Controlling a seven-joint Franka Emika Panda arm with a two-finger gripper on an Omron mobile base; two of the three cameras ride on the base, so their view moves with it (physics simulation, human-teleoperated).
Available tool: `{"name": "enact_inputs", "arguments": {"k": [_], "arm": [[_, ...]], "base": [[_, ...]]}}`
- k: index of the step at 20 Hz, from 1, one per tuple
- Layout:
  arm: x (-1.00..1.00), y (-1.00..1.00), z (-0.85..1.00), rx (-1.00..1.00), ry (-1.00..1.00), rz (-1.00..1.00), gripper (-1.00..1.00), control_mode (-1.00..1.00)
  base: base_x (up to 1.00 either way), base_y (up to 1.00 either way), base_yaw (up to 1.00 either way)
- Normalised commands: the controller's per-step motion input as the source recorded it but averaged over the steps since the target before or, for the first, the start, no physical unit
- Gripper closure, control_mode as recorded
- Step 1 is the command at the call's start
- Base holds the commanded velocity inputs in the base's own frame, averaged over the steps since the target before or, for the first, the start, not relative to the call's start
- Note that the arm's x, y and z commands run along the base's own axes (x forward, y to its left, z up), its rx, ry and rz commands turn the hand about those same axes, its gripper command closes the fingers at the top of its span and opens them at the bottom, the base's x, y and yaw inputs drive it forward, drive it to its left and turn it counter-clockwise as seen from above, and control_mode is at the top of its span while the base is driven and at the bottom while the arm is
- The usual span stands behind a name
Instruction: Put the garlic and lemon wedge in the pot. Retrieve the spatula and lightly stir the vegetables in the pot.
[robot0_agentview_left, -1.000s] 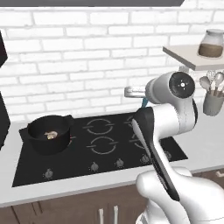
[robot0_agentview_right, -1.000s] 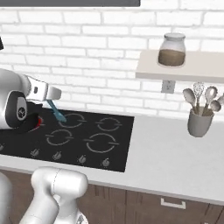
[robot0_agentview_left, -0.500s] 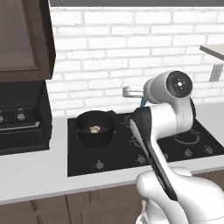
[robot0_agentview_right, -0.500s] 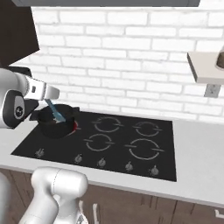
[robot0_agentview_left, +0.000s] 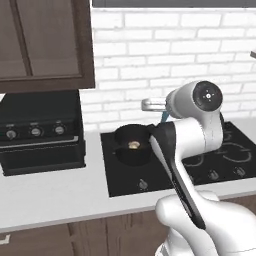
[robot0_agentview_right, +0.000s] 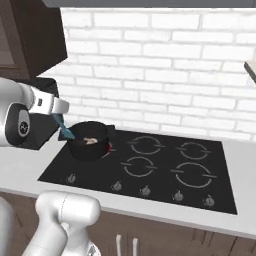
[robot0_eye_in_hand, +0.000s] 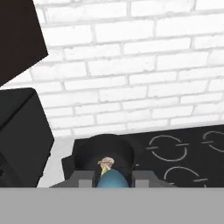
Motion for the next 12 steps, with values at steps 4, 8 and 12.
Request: {"name": "enact_inputs", "arguments": {"k": [4,8,12], "arm": [[0.00,0.00,0.00,0.00,0.00,0.00,1.00,1.00],[0.00,0.00,0.00,0.00,0.00,0.00,1.00,1.00],[0.56,-0.41,0.00,0.14,0.13,-0.25,1.00,-1.00]], "base": [[0.24,0.53,-0.10],[0.61,0.04,-0.27],[0.00,0.00,0.00]]}}
